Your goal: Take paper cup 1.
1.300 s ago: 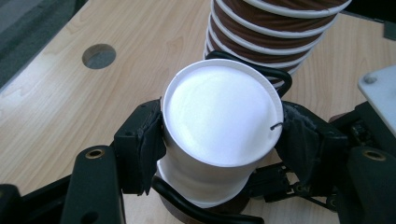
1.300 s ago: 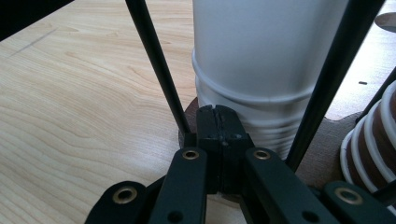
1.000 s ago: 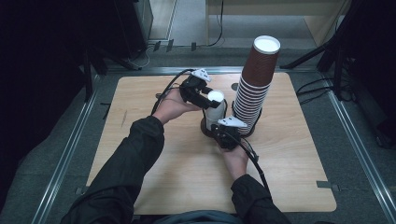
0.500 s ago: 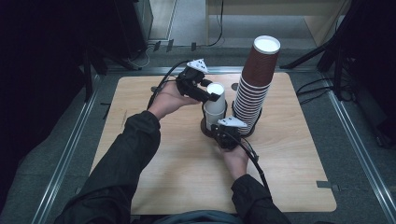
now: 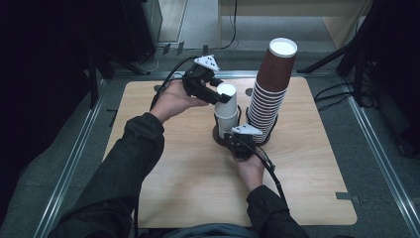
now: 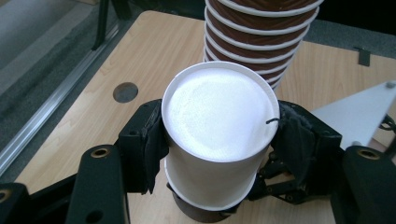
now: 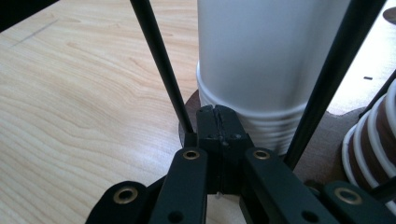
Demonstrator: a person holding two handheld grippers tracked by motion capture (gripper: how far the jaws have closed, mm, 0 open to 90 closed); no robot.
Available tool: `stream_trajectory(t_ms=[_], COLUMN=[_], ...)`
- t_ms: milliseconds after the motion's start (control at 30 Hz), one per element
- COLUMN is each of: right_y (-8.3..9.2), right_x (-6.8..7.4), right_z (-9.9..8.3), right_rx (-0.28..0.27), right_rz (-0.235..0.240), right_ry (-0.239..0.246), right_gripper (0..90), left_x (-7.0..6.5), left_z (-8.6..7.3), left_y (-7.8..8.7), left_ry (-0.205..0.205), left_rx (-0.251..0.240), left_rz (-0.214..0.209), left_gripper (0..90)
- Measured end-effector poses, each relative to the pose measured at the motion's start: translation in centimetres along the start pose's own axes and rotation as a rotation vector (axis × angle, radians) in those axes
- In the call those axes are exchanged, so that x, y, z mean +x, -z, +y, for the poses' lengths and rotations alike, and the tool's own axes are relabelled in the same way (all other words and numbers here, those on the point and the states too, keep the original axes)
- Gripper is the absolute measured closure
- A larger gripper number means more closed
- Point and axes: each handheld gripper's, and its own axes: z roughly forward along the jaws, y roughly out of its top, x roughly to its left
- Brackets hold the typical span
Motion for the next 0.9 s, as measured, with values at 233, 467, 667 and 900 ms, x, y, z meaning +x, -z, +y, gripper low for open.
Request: stream_trajectory(t_ms=[233,467,667,900], right_y=[0.7,2.3,4.5,6.8], right_x=[0.0,0.1,0.0,-1.0], right_z=[0.0,0.3,1.1,2.0], right_rx=[0.015,0.027,0.066,0.064], right_rz=[0.032,0.052,0.135,0.305], right_ry=[0.028,0.085,0.138,0.184], right_gripper=[89.2,89.1,88.9,81.4], left_x=[-0.4,-0.8,-1.2,-2.1], left_z=[-0.3,-1.1,-2.1,-3.3], left_y=[1.5,2.7,3.7,4.8], left_ry=[0.002,0.005,0.021,0.029], left_rx=[-0.001,-0.007,-0.026,-0.033], left_rz=[-0.007,-0.009,-0.023,-0.039], left_gripper=[36.0,36.0,36.0,36.0])
